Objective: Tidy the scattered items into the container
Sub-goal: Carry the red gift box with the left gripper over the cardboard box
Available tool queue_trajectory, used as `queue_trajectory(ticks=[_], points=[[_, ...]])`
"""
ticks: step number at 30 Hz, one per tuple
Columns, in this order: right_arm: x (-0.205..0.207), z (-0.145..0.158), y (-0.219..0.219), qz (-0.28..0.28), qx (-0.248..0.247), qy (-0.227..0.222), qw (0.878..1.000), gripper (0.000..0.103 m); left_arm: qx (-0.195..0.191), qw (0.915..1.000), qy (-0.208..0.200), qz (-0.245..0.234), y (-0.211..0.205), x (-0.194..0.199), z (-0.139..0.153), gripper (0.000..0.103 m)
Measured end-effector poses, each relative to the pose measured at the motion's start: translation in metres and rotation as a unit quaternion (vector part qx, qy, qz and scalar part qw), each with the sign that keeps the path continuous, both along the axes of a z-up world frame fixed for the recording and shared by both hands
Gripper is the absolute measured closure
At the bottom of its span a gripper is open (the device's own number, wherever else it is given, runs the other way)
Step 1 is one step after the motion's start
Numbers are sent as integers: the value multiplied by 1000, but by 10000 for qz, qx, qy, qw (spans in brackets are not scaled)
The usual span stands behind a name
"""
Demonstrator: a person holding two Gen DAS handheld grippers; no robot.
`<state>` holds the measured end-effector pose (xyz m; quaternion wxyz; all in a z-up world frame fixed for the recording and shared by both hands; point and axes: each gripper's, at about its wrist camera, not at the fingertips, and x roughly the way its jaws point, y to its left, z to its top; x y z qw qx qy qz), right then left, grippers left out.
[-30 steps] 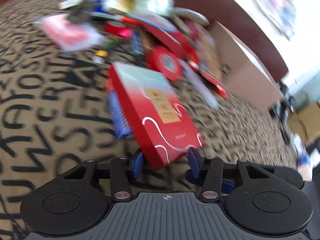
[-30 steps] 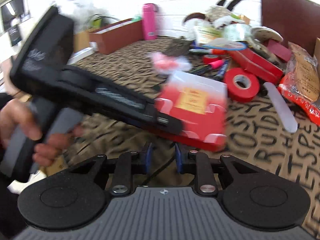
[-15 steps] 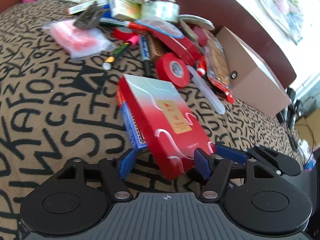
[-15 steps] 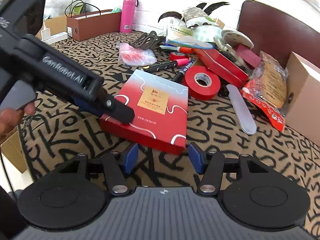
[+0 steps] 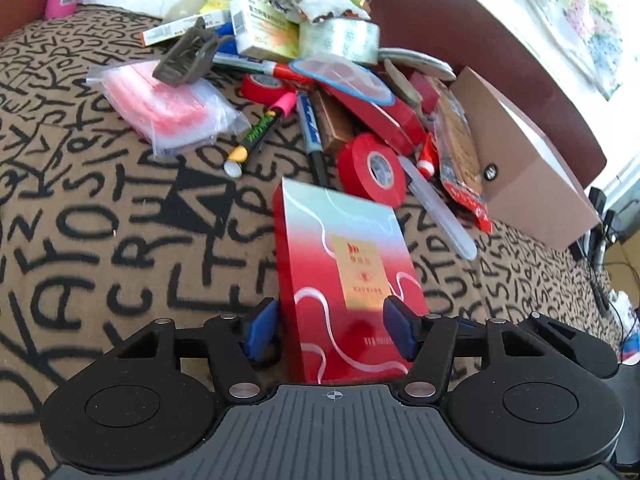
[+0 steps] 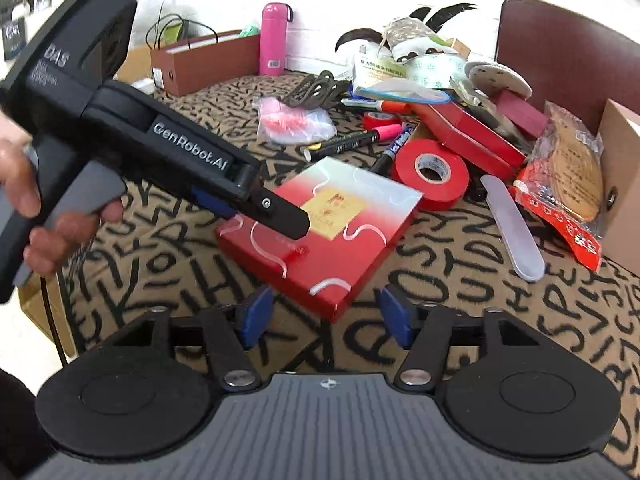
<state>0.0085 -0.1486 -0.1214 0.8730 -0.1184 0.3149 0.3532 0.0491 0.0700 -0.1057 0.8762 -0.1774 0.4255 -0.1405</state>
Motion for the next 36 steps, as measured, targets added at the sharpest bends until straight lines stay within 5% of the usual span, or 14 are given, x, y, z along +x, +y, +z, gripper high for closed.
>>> queue_trajectory(ticks=[10,17,23,32,36], points=[[30,-13,20,482,-126,87,9987,23,532,9982,-195,-204,-16,19,1,32],[15,13,18,422,-104,-495,9978,24,385,9966,-724,-111,-17,6,41,32],[4,45,-9,257,107,-852,9960,24,140,9947,-897,-491,-41,-1,61,30],[-19,16,-76,-445,-247,-99,9987,24,-34,9917,39,-1287,-112,2,-3,33],[-13,0,-89,-796,-302,319,9959,24,163,9907,-20,-1353,-116,3,-6,33]])
